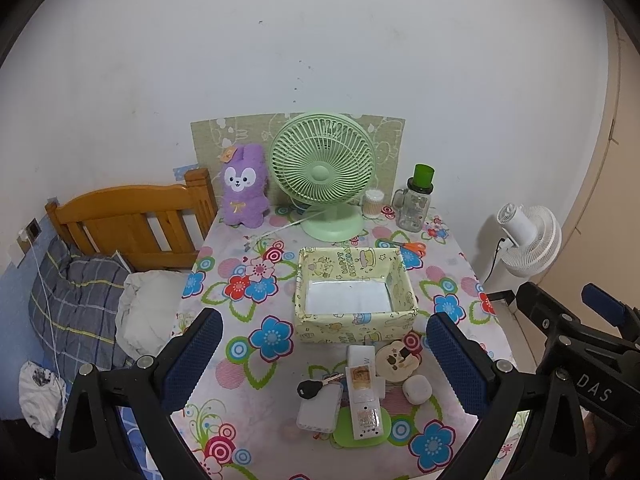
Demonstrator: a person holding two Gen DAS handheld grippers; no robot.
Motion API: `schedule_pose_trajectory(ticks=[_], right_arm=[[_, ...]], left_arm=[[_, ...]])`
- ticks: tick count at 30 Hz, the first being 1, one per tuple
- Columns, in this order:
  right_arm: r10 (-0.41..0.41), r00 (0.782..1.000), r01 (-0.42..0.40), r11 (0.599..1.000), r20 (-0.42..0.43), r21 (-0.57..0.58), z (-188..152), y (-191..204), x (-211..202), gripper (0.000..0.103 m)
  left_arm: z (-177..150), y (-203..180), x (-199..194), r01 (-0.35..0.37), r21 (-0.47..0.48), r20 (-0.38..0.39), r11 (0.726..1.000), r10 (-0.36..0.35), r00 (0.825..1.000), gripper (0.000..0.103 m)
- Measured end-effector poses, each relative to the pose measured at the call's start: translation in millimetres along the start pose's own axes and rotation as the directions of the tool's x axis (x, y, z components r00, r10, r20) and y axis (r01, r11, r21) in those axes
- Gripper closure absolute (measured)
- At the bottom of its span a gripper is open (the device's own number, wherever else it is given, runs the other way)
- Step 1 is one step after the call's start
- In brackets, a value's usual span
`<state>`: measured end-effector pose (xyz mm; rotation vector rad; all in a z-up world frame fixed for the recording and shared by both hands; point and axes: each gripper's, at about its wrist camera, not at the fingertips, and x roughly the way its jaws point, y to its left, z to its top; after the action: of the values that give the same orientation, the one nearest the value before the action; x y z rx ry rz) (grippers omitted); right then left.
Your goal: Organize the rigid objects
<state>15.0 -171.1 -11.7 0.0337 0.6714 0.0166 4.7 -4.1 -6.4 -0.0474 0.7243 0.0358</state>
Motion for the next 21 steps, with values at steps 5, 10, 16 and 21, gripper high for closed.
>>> schedule_pose_trajectory(ticks=[5, 10, 16, 21], right_arm=[[-0.013, 1.0, 0.013, 1.0, 0.017, -0.011, 0.5, 0.2, -0.5, 0.0], [-0.017, 1.0, 0.018, 1.0, 0.022, -0.016, 2.5, 0.6, 1.0, 0.0], [-0.022, 0.999, 0.023, 0.999, 0.027, -0.023, 3.7, 3.7, 2.2, 0.0], [-0.023, 0.999, 0.023, 0.999, 0.029, -0.023, 4.8, 3.5, 3.5, 0.0]], left_arm=[[1.2, -1.5, 3.3, -0.003, 0.013, -0.008, 1.0, 0.004, 1.0, 0.0], [1.6, -1.5, 4.5, 0.001, 0.013, -0.007, 1.0, -0.001, 1.0, 0.0], [2.3, -0.3, 6.3, 0.0, 0.017, -0.001, 1.0, 0.0, 1.0, 0.0], [4.6, -0.1, 8.9, 0.002, 0.019, 0.0, 1.0, -0.002, 1.0, 0.0]])
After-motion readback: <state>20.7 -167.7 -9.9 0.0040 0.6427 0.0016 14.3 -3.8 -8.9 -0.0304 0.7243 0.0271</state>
